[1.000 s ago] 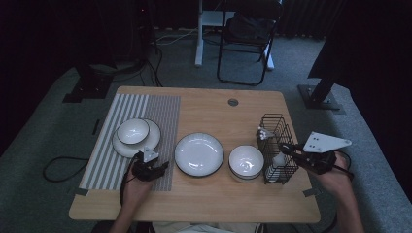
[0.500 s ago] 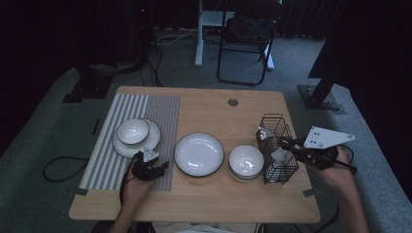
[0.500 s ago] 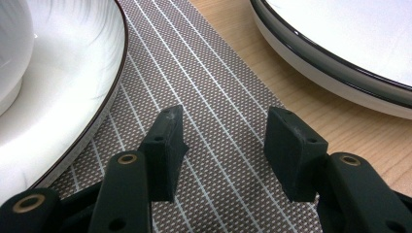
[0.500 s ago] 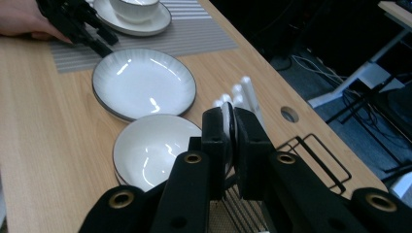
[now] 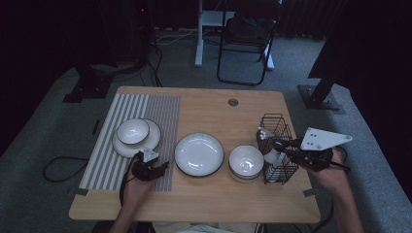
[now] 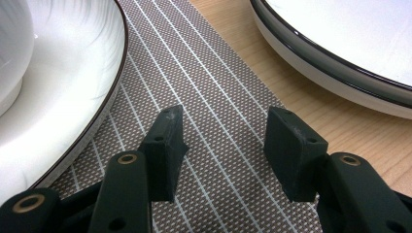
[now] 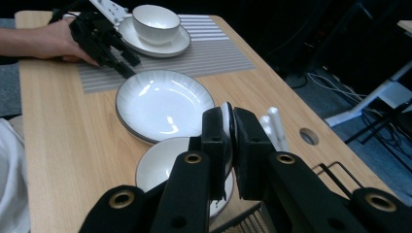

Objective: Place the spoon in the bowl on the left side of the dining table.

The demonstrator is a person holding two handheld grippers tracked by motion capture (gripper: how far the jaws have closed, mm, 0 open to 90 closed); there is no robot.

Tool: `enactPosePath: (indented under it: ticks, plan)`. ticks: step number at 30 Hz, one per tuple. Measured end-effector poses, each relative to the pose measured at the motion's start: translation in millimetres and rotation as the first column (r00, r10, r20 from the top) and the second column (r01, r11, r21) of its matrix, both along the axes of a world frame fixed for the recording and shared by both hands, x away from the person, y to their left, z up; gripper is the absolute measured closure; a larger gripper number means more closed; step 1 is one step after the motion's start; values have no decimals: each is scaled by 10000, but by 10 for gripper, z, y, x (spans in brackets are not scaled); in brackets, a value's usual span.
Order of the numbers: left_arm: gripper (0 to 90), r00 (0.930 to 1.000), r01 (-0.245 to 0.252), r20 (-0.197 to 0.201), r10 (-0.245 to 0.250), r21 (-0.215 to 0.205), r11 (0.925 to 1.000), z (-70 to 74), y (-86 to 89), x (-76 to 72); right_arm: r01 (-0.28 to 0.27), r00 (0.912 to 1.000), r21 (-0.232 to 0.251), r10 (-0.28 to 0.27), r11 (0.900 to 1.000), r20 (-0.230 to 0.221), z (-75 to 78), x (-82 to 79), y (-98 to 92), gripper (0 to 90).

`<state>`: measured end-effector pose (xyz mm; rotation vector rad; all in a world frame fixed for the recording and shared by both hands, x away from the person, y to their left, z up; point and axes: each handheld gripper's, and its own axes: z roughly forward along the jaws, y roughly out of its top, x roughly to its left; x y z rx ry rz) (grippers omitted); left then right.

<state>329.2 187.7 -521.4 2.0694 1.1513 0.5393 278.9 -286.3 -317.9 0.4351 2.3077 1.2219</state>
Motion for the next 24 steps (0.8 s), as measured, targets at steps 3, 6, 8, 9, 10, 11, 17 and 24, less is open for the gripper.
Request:
enactPosePath:
  ticks: [3, 6, 8, 9, 10, 11, 17, 24]
  plan:
    - [504, 10000, -2, 8, 2, -4, 10000, -1, -1, 0, -108, 9999, 35, 108, 9999, -42, -11, 2, 43, 843]
    - [504, 10000, -8, 13, 8, -4, 10000, -1, -1, -1, -210, 9998, 70, 210, 9998, -57, -32, 13, 96, 843]
    - [504, 10000, -6, 10, 6, -2, 10000, -1, -1, -1, -262, 9996, 113, 263, 9996, -93, -50, 18, 136, 843]
    - [504, 10000, -5, 7, 5, -4, 10000, -1, -1, 0, -289, 9995, 166, 291, 9994, -130, -62, 20, 159, 844]
    - [504, 10000, -3, 0, 3, 1, 10000, 0, 0, 0, -344, 9993, 168, 346, 9993, -160, -74, 23, 181, 843]
    - [504, 10000, -6, 6, 6, -2, 10000, 0, -1, 0, -405, 9990, 163, 408, 9990, -177, -86, 26, 206, 843]
    - [504, 10000, -23, -24, 23, -41, 10000, -1, 2, 1, -626, 9976, 233, 632, 9978, -279, -142, 45, 336, 844]
    - [504, 10000, -28, -26, 28, -46, 10000, -1, 2, 2, -847, 9954, 352, 861, 9958, -413, -183, 72, 465, 844]
